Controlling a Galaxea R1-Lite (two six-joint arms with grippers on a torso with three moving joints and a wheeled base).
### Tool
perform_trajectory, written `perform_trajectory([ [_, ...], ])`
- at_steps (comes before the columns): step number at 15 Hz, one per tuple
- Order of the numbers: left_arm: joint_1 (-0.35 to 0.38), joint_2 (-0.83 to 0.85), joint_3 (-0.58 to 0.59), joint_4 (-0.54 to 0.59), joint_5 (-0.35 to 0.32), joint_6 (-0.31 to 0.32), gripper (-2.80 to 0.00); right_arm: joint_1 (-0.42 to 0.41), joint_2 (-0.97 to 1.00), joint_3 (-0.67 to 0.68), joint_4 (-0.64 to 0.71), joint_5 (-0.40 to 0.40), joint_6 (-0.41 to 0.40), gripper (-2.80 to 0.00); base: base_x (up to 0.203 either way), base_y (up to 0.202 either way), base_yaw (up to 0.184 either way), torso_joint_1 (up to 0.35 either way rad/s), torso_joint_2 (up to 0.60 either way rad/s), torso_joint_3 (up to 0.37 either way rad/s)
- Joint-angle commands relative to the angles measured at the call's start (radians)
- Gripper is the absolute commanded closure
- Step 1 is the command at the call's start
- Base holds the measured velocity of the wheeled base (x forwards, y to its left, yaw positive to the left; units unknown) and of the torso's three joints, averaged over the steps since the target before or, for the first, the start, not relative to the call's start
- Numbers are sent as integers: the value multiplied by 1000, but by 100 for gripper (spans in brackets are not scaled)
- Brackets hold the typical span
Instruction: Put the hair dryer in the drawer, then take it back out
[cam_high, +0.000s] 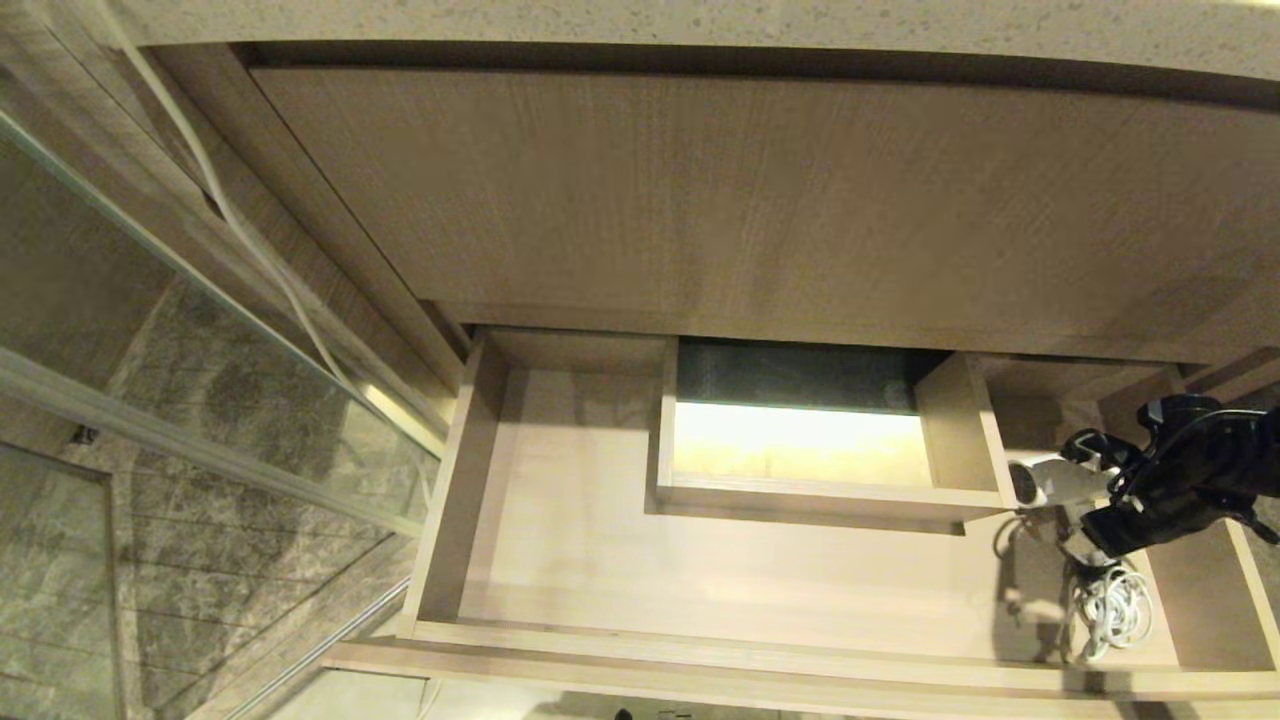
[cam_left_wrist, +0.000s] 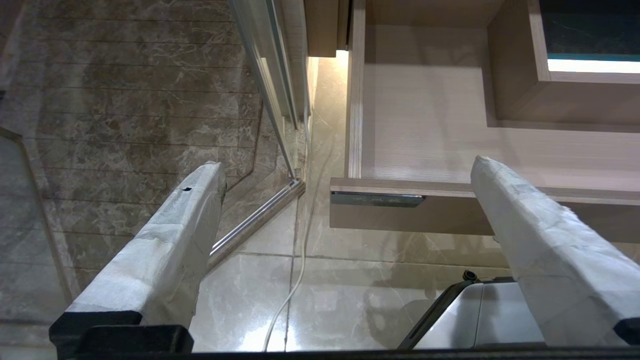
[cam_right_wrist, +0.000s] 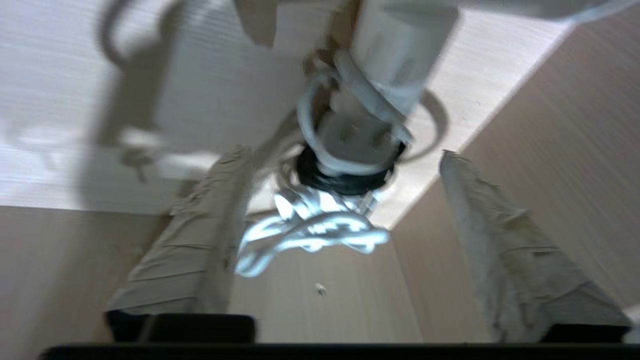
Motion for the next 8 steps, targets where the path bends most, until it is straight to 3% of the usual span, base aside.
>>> perform_trajectory([
  [1,0,0,0,0,0,0,-280,-5,21,-18,-1,1,-7,-280,0,0,0,0,0,0],
  [8,0,0,0,0,0,0,-280,-3,62,-41,-3,55,-9,-280,0,0,0,0,0,0],
])
